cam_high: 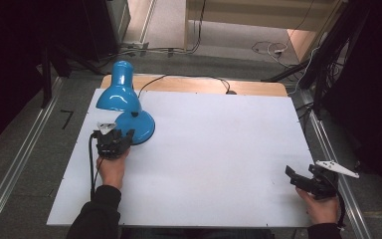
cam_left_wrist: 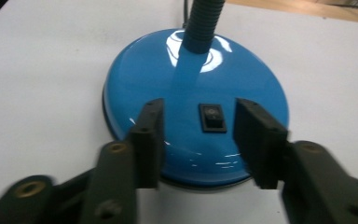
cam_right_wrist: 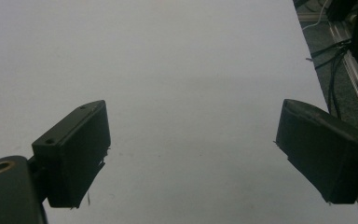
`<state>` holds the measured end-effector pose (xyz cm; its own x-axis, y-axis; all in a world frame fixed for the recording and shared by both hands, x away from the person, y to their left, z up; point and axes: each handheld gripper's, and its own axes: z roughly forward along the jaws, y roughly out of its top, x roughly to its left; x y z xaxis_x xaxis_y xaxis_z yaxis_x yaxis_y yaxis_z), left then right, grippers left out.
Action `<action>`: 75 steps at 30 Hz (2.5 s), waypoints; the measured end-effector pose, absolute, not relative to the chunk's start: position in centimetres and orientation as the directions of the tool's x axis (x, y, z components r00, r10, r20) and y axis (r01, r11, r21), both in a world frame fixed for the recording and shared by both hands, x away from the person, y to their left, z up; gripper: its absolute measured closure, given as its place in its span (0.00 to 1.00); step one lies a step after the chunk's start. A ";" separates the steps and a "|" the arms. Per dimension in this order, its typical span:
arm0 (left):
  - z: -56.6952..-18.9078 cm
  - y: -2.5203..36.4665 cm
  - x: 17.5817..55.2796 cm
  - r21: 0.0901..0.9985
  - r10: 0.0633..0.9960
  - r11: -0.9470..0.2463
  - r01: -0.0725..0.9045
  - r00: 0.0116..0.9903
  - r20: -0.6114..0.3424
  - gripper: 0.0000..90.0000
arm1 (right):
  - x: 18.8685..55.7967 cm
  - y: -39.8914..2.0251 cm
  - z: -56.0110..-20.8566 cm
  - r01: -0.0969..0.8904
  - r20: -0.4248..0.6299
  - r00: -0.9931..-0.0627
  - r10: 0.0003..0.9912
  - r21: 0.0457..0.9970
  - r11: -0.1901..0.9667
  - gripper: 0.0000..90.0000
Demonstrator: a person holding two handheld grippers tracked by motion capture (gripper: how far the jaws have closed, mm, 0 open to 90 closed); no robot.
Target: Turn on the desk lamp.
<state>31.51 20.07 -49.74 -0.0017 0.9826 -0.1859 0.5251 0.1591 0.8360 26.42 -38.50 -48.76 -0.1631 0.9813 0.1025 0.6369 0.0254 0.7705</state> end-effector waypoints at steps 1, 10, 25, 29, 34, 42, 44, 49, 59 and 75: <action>-49.7 20.0 31.5 0.838 0.983 0.155 0.522 0.001 -0.183 0.76 | 26.4 -38.5 -48.8 0.637 0.103 -0.163 0.981 0.770 0.025 0.09; -49.9 19.8 31.9 0.834 0.981 0.143 0.533 0.033 -0.190 1.00 | 26.5 -38.5 -48.8 0.638 0.100 -0.164 0.981 0.770 0.028 0.09; -49.7 19.5 33.0 0.832 0.983 0.140 0.537 0.029 -0.184 1.00 | 26.5 -38.5 -48.8 0.638 0.100 -0.165 0.981 0.769 0.029 0.09; -49.8 19.6 33.1 0.829 0.983 0.142 0.540 0.023 -0.184 1.00 | 26.5 -38.5 -48.8 0.640 0.101 -0.164 0.981 0.768 0.028 0.09; -49.9 19.6 33.1 0.830 0.983 0.143 0.540 0.023 -0.184 1.00 | 26.5 -38.5 -48.9 0.641 0.100 -0.164 0.981 0.767 0.030 0.09; -50.0 19.6 33.2 0.829 0.984 0.136 0.542 0.026 -0.178 1.00 | 26.5 -38.5 -48.9 0.641 0.099 -0.164 0.982 0.767 0.030 0.09; -50.0 19.5 33.2 0.831 0.985 0.129 0.541 0.024 -0.169 1.00 | 26.5 -38.5 -48.9 0.641 0.098 -0.165 0.981 0.767 0.031 0.09; -50.1 19.4 33.2 0.834 0.987 0.125 0.538 0.020 -0.161 1.00 | 26.5 -38.5 -48.9 0.640 0.096 -0.166 0.981 0.767 0.033 0.09; -50.2 19.3 33.2 0.833 0.986 0.131 0.538 0.013 -0.164 1.00 | 26.5 -38.5 -48.9 0.641 0.097 -0.167 0.981 0.767 0.033 0.09; -50.4 19.1 33.1 0.844 0.990 0.111 0.525 0.012 -0.137 1.00 | 26.5 -38.5 -48.9 0.644 0.098 -0.167 0.981 0.764 0.033 0.09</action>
